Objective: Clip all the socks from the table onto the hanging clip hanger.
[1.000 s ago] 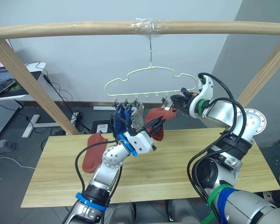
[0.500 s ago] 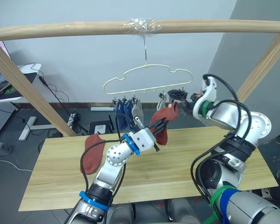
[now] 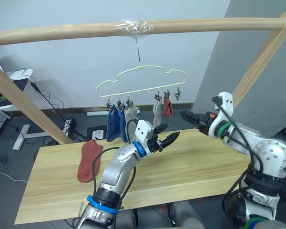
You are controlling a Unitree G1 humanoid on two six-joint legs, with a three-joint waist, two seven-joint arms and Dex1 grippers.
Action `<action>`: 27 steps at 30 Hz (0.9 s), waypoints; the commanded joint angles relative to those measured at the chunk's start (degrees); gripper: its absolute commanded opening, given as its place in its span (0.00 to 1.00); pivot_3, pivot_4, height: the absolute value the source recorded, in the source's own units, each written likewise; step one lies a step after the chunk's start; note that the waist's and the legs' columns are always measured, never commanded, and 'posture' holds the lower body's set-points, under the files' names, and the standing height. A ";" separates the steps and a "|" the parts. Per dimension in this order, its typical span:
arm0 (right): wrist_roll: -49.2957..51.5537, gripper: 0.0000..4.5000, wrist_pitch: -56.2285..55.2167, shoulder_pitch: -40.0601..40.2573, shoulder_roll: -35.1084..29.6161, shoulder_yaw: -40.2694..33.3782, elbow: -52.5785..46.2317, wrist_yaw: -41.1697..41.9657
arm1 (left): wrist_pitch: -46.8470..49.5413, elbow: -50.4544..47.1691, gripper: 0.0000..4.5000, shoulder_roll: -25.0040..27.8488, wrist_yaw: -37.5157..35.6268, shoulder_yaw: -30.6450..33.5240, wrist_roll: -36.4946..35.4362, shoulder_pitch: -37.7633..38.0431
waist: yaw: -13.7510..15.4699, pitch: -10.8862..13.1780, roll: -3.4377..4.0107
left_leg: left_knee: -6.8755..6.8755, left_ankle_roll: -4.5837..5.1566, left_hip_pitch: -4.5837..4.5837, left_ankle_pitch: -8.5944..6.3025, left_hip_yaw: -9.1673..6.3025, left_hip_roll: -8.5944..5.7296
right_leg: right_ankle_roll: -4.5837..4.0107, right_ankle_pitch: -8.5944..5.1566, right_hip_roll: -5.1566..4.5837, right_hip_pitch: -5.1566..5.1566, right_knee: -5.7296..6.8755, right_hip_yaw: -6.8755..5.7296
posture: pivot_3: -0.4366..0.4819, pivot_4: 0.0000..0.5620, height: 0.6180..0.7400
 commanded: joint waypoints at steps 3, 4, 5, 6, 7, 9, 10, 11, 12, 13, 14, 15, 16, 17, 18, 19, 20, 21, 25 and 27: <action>-12.62 1.00 -18.54 3.50 -3.61 10.40 -3.72 4.47 | 0.50 -5.43 0.99 4.37 -1.19 3.34 -0.63 2.10 | -0.28 0.00 -0.01 | -0.03 0.00 0.00 0.00 0.00 -0.01 | 0.00 0.00 -0.01 0.00 -0.05 0.02 | 0.35 0.24 1.00; -15.34 1.00 -22.07 4.44 -4.09 12.61 -3.76 5.10 | 1.12 -7.32 0.99 5.65 -1.22 4.20 -1.08 3.08 | -0.28 0.01 -0.02 | -0.06 0.00 0.00 0.00 0.00 0.00 | 0.00 -0.01 -0.01 0.00 -0.06 0.01 | 0.35 0.24 1.00; -18.17 1.00 -25.89 5.44 -4.28 14.90 -3.57 5.75 | 2.10 -9.65 0.99 7.23 -1.36 5.13 -1.63 4.25 | -0.30 0.01 -0.01 | -0.09 -0.01 -0.02 -0.01 -0.01 0.01 | 0.00 -0.01 0.00 -0.04 -0.08 0.00 | 0.36 0.25 1.00; -20.76 1.00 -29.45 6.49 -4.10 16.81 -3.29 6.05 | 3.18 -12.41 0.99 9.11 -1.68 5.89 -1.96 5.61 | -0.29 0.02 -0.02 | -0.13 -0.01 -0.02 0.00 0.00 0.02 | -0.01 -0.02 -0.01 -0.06 -0.08 0.02 | 0.38 0.25 1.00; -22.51 1.00 -32.49 7.29 -3.20 17.76 -2.80 6.00 | 4.59 -14.96 0.99 10.81 -1.83 6.44 -2.30 6.78 | -0.30 0.04 -0.04 | -0.14 -0.01 -0.02 -0.01 -0.01 0.03 | -0.01 -0.02 -0.01 -0.06 -0.09 0.01 | 0.38 0.25 1.00; -25.21 0.88 -36.76 8.38 -1.57 18.95 -1.76 5.42 | 7.98 -18.63 1.00 13.18 -1.16 7.21 -3.27 8.23 | -0.16 0.08 -0.03 | -0.17 -0.01 -0.03 -0.01 0.00 0.06 | -0.02 -0.03 0.00 -0.11 -0.08 0.02 | 0.40 0.26 1.00; -27.65 0.81 -39.23 8.74 -1.04 20.29 -0.71 4.89 | 10.39 -20.57 1.00 14.52 -0.38 7.68 -3.81 8.83 | 0.05 0.12 -0.02 | -0.17 -0.01 -0.03 -0.01 -0.01 0.06 | -0.02 -0.03 0.00 -0.11 -0.07 0.02 | 0.40 0.26 1.00; -30.09 0.73 -41.36 8.95 -0.80 21.73 0.31 4.47 | 12.12 -22.16 1.00 15.71 0.57 8.00 -3.55 9.21 | 0.37 0.16 -0.05 | -0.15 -0.01 -0.03 0.00 0.00 0.05 | -0.02 -0.03 -0.01 -0.10 -0.06 0.03 | 0.42 0.26 1.00; -31.77 0.64 -42.85 9.03 -0.45 22.72 1.24 4.32 | 13.44 -23.30 1.00 16.55 1.53 8.21 -3.04 9.40 | 0.71 0.17 -0.07 | -0.13 -0.02 -0.02 0.00 0.01 0.04 | -0.02 -0.02 -0.02 -0.10 -0.05 0.03 | 0.43 0.26 1.00; -32.80 0.57 -44.15 8.99 0.22 23.18 2.19 4.23 | 14.16 -24.17 1.00 17.42 2.54 8.32 -1.95 9.47 | 1.07 0.19 -0.09 | -0.11 -0.02 -0.01 0.00 0.01 0.04 | -0.02 -0.02 -0.02 -0.09 -0.05 0.05 | 0.43 0.26 1.00; -33.55 0.57 -45.51 8.78 1.20 23.11 3.34 3.85 | 14.70 -24.89 1.00 18.06 3.15 8.68 -1.59 9.42 | 1.38 0.20 -0.11 | -0.11 -0.02 0.00 0.00 0.01 0.03 | -0.03 -0.02 -0.02 -0.08 -0.05 0.04 | 0.44 0.26 1.00; -34.35 0.57 -46.93 8.34 2.08 23.03 4.78 3.60 | 14.92 -25.79 1.00 18.38 3.25 9.41 -2.27 9.26 | 1.63 0.21 -0.10 | -0.11 -0.02 0.00 0.00 -0.01 0.03 | -0.04 -0.02 -0.02 -0.08 -0.04 0.03 | 0.45 0.26 1.00; -35.10 0.52 -48.14 7.92 2.73 22.94 6.01 3.47 | 14.79 -26.65 1.00 18.43 2.92 10.15 -3.52 9.11 | 2.06 0.22 -0.10 | -0.11 -0.02 0.00 0.00 0.00 0.04 | -0.05 -0.02 -0.02 -0.08 -0.04 0.03 | 0.45 0.26 1.00; -35.95 0.50 -49.34 7.24 3.33 22.85 7.47 3.25 | 14.18 -27.65 1.00 18.42 2.49 10.84 -4.59 8.95 | 2.35 0.23 -0.10 | -0.12 -0.02 0.00 0.00 -0.01 0.04 | -0.05 -0.02 -0.02 -0.08 -0.04 0.02 | 0.46 0.26 1.00; -36.73 0.47 -50.41 6.38 3.85 22.81 8.95 3.14 | 13.62 -28.62 1.00 18.72 1.95 10.96 -4.81 8.85 | 2.60 0.26 -0.12 | -0.12 -0.02 -0.01 0.00 0.00 0.04 | -0.05 -0.02 -0.02 -0.09 -0.04 0.02 | 0.46 0.26 1.00; -37.36 0.40 -51.24 5.58 4.28 22.83 10.23 3.11 | 13.28 -29.55 1.00 18.73 1.59 11.16 -5.25 8.88 | 2.79 0.26 -0.13 | -0.13 -0.02 -0.04 0.00 0.00 0.04 | -0.05 -0.02 -0.02 -0.11 -0.06 0.02 | 0.46 0.26 1.00; -37.89 0.33 -51.94 4.95 4.65 22.78 11.26 3.16 | 13.28 -30.25 1.00 18.53 1.65 11.39 -5.77 8.95 | 2.89 0.26 -0.12 | -0.13 -0.03 -0.04 0.00 0.00 0.04 | -0.05 -0.01 -0.03 -0.11 -0.07 0.02 | 0.47 0.25 1.00; -38.37 0.33 -52.67 4.02 5.17 22.62 12.68 3.03 | 13.53 -30.94 1.00 18.32 1.76 11.67 -6.49 9.07 | 2.95 0.26 -0.12 | -0.14 -0.03 -0.05 -0.01 0.01 0.03 | -0.05 -0.01 -0.05 -0.11 -0.07 0.03 | 0.47 0.25 1.00; -39.79 0.33 -55.48 0.86 7.02 21.35 17.85 2.19 | 13.01 -32.26 1.00 18.76 1.47 11.40 -6.48 10.05 | 3.09 0.26 -0.12 | -0.16 -0.04 -0.04 -0.01 0.00 0.04 | -0.06 -0.01 -0.05 -0.12 -0.06 0.01 | 0.49 0.24 1.00; -40.22 0.33 -56.67 -0.64 7.62 20.67 20.31 1.79 | 13.10 -32.71 1.00 18.56 1.67 11.69 -6.91 10.40 | 3.23 0.26 -0.12 | -0.15 -0.04 -0.03 -0.01 -0.01 0.04 | -0.06 -0.01 -0.05 -0.11 -0.03 0.02 | 0.49 0.24 1.00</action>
